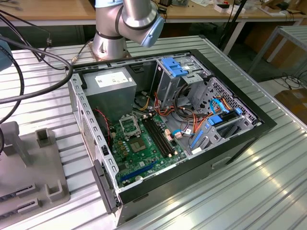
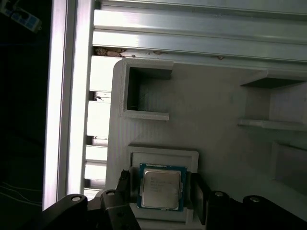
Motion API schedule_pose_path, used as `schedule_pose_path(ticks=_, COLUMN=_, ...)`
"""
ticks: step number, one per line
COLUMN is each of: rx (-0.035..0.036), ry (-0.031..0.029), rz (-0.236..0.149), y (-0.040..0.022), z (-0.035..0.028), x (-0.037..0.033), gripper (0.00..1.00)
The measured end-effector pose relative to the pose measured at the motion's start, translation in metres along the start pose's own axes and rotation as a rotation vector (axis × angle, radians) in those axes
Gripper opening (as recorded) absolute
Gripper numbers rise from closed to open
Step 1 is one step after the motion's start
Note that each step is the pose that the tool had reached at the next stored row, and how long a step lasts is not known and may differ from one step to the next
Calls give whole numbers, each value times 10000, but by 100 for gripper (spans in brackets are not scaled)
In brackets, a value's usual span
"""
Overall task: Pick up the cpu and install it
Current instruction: 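Pick up the cpu and move it towards the insertion slot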
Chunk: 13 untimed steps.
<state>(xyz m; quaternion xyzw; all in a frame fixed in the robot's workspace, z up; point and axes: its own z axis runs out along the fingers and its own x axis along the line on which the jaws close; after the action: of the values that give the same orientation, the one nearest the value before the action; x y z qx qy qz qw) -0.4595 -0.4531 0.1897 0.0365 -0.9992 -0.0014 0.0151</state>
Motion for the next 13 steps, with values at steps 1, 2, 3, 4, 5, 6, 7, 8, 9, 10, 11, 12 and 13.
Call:
schedule_pose_path(ticks=1, rx=0, ry=-1, rz=0, y=0, z=0, x=0, gripper=62)
schedule_pose_path(ticks=2, rx=0, ry=-1, rz=0, y=0, z=0, x=0, gripper=62)
schedule_pose_path(ticks=3, rx=0, ry=-1, rz=0, y=0, z=0, x=0, gripper=62)
schedule_pose_path(ticks=4, rx=0, ry=-1, rz=0, y=1, z=0, x=0, gripper=62)
schedule_pose_path(ticks=5, rx=0, ry=-1, rz=0, y=1, z=0, x=0, gripper=60)
schedule_pose_path(ticks=6, rx=0, ry=0, rz=0, y=1, z=0, x=0, gripper=53)
schedule_pose_path(ticks=7, rx=0, ry=0, rz=1, y=1, z=0, x=0, gripper=53)
schedule_pose_path(ticks=8, rx=0, ry=0, rz=0, y=1, z=0, x=0, gripper=53)
schedule_pose_path(ticks=9, rx=0, ry=0, rz=0, y=1, z=0, x=0, gripper=48)
schedule_pose_path(ticks=10, rx=0, ry=0, rz=20, y=2, z=0, x=0, gripper=48)
schedule_pose_path(ticks=11, rx=-9, ry=-2, rz=291, y=2, z=0, x=-4, gripper=48)
schedule_pose_path(ticks=12, rx=-9, ry=-2, rz=293, y=1, z=0, x=-4, gripper=48)
schedule_pose_path(ticks=13, rx=-9, ry=-2, rz=292, y=1, z=-1, x=-4, gripper=49)
